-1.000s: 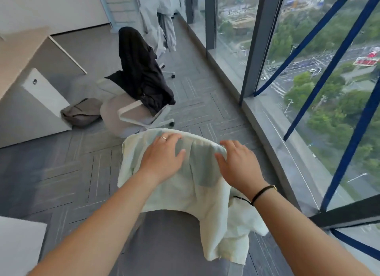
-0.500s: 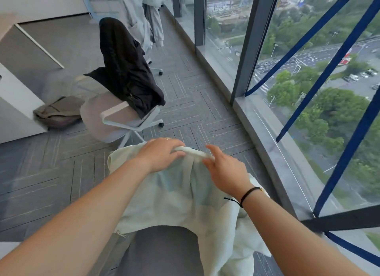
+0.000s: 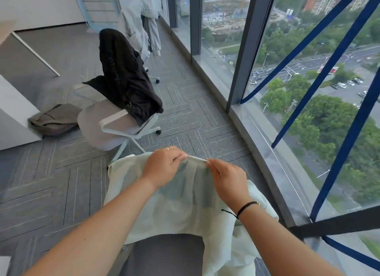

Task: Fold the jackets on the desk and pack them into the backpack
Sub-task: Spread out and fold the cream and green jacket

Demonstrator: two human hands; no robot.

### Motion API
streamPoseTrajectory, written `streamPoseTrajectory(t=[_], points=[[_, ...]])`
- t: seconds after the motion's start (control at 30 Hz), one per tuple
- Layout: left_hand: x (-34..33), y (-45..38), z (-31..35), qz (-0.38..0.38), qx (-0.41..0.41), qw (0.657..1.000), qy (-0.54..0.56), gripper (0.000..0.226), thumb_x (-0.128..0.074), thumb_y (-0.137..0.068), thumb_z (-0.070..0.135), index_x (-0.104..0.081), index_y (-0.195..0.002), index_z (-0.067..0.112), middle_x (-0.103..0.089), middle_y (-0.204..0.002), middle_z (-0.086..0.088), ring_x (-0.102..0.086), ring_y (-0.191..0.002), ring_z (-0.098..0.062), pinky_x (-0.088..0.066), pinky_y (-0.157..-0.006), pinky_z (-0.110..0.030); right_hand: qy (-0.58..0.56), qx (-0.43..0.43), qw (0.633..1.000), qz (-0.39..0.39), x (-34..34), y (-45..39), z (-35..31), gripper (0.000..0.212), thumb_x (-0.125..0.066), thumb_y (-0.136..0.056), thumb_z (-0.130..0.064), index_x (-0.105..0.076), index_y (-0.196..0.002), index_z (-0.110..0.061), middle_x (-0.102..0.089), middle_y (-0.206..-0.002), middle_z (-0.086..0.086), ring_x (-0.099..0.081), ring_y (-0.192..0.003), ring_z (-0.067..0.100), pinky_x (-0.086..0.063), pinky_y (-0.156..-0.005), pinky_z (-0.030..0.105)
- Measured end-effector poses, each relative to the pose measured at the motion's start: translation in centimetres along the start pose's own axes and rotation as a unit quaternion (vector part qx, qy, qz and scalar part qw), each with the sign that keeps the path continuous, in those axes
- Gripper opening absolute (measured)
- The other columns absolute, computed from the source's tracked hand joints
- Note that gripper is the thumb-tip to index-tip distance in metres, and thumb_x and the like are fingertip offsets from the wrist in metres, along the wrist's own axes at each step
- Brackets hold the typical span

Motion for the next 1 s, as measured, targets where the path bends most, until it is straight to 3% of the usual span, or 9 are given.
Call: streamPoseTrajectory(t=[0.1,0.17,0.27,0.37,0.53,0.6,0.7,0.83,1.0], points=[[1.7,2.0,2.6,0.024,-0.051,0.998,-0.004,0.033,-0.048,-0.097,0.041,-0.066,-0.077,0.023,-0.057,-0.073,0.013,-0.056,-0.073,-0.011,-0.048,-0.071,-0.037,-0.024,0.029,0.998,0.06,2.2,1.1,-1.4,0.026,-0.048,-0.098,-0.032,-0.068,-0.084,-0.022,-0.063,-0.065,-0.001,-0.059,-0.062,0.027,-0.043,-0.054,0.033],[2.6,3.7,4.7,0.017,-0.108,0.994,-0.021,0.028,-0.05,-0.098,0.033,-0.062,-0.076,0.022,-0.057,-0.074,0.013,-0.056,-0.074,-0.013,-0.045,-0.073,-0.036,-0.044,0.083,0.991,0.098,4.1,2.5,-3.0,0.026,-0.05,-0.098,-0.028,-0.068,-0.082,-0.019,-0.061,-0.065,0.0,-0.056,-0.062,0.024,-0.043,-0.061,0.035],[1.0,5.6,4.9,-0.079,-0.138,0.984,-0.081,0.033,-0.044,-0.1,0.039,-0.065,-0.084,0.019,-0.071,-0.101,0.009,-0.064,-0.102,-0.015,-0.047,-0.091,-0.038,-0.023,0.166,0.982,0.085,4.4,5.1,-4.2,0.026,-0.051,-0.097,-0.024,-0.07,-0.08,-0.017,-0.064,-0.067,-0.005,-0.054,-0.064,0.018,-0.046,-0.074,0.031],[-1.6,6.1,3.0,-0.164,-0.118,0.97,-0.137,0.042,-0.032,-0.097,0.05,-0.064,-0.088,0.024,-0.06,-0.137,0.015,-0.053,-0.13,-0.013,-0.039,-0.108,-0.044,0.021,0.154,0.988,0.019,2.2,6.2,-2.4,0.026,-0.05,-0.096,-0.028,-0.067,-0.077,-0.022,-0.063,-0.07,-0.01,-0.056,-0.067,0.016,-0.049,-0.076,0.036],[-2.6,4.6,2.6,-0.16,-0.104,0.965,-0.182,0.058,-0.023,-0.09,0.065,-0.066,-0.108,0.029,-0.04,-0.156,0.012,-0.031,-0.147,-0.012,-0.017,-0.118,-0.035,0.058,0.14,0.989,0.0,1.8,6.0,-0.9,0.029,-0.051,-0.095,-0.04,-0.072,-0.081,-0.026,-0.066,-0.097,-0.011,-0.058,-0.093,0.016,-0.038,-0.09,0.031],[-2.2,3.9,2.5,-0.126,-0.099,0.972,-0.17,0.054,-0.032,-0.093,0.062,-0.061,-0.124,0.028,-0.042,-0.154,0.01,-0.037,-0.143,-0.014,-0.021,-0.117,-0.037,0.067,0.128,0.989,-0.012,1.9,5.4,-0.5,0.031,-0.05,-0.094,-0.046,-0.073,-0.083,-0.028,-0.066,-0.108,-0.008,-0.058,-0.103,0.017,-0.036,-0.093,0.032],[-1.2,2.5,1.8,-0.088,-0.085,0.977,-0.174,0.047,-0.063,-0.093,0.039,-0.052,-0.137,0.026,-0.048,-0.148,0.007,-0.046,-0.135,-0.018,-0.033,-0.11,-0.037,0.078,0.103,0.991,-0.034,1.7,3.7,-0.2,0.026,-0.051,-0.093,-0.047,-0.068,-0.096,-0.027,-0.061,-0.111,-0.006,-0.058,-0.1,0.022,-0.043,-0.085,0.038],[-0.7,0.9,1.1,-0.077,-0.068,0.972,-0.213,0.048,-0.073,-0.086,0.036,-0.056,-0.13,0.028,-0.06,-0.127,0.009,-0.057,-0.112,-0.021,-0.041,-0.094,-0.037,0.108,0.053,0.991,-0.055,0.8,1.0,-0.2,0.037,-0.071,-0.083,-0.03,-0.058,-0.117,-0.023,-0.059,-0.109,-0.001,-0.059,-0.095,0.027,-0.046,-0.08,0.04],[0.6,-0.5,0.6,-0.012,-0.063,0.964,-0.259,0.049,-0.082,-0.079,0.038,-0.066,-0.122,0.02,-0.073,-0.098,-0.006,-0.059,-0.098,-0.033,-0.047,-0.084,-0.042,0.042,0.006,0.989,-0.14,-1.1,-0.4,0.8,0.046,-0.062,-0.095,-0.028,-0.046,-0.138,-0.026,-0.062,-0.119,0.004,-0.059,-0.107,0.03,-0.044,-0.087,0.04]])
Point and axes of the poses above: each hand's wrist, its own y-axis away from the middle knuckle, its own x-axis out of the back of the hand, z = x × y, the point moved 9 cm from there along -y, towards the middle knuckle
